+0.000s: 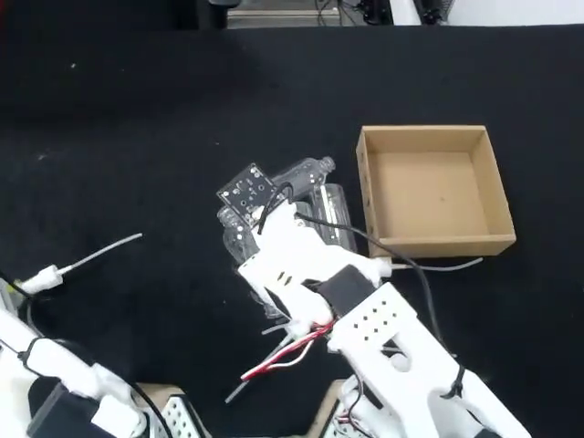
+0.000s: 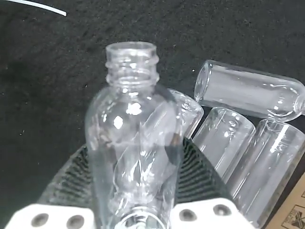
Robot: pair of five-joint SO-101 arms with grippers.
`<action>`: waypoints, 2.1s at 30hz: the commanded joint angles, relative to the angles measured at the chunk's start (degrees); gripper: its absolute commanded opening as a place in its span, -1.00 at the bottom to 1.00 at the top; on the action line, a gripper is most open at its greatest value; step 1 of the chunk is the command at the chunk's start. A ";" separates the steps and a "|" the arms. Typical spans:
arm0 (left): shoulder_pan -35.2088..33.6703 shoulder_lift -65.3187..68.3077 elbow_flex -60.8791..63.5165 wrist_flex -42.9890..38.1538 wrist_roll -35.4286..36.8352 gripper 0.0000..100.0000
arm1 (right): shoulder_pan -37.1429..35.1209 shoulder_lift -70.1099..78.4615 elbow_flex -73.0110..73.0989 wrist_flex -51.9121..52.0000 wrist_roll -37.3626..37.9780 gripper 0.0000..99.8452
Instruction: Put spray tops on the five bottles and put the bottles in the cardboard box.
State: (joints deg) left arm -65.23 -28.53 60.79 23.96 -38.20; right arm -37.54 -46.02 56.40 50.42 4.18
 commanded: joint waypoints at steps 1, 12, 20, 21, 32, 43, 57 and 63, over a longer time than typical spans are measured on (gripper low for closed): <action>-0.40 -0.79 -2.86 2.02 6.77 -0.41 | -0.62 0.04 -0.48 -1.32 -0.44 -0.98; 4.97 -0.26 -19.30 40.26 31.12 -0.40 | -0.62 0.04 -0.48 -1.32 -0.44 -0.98; 9.19 -0.26 -13.49 38.68 54.42 -0.40 | -0.62 0.04 -0.48 -1.32 -0.44 -0.98; 9.19 -0.26 -13.14 37.45 55.91 -0.40 | -0.62 0.04 -0.48 -1.32 -0.35 -0.98; 13.67 -0.18 -9.63 29.80 68.84 -0.40 | -0.62 0.04 -0.48 -1.23 -0.35 -0.98; 13.32 16.18 -13.58 23.91 71.21 -0.40 | -0.62 0.04 -0.48 -0.97 -0.18 -0.98; 10.95 26.29 -22.37 24.35 70.33 -0.97 | -0.62 0.04 -0.48 -0.97 -0.09 -0.98; 10.95 26.02 -22.46 24.97 61.54 -0.94 | -0.62 0.04 -0.48 -1.05 -0.09 -0.98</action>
State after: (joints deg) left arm -52.84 -2.42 39.25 48.31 28.62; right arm -37.54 -46.02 56.40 50.42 4.18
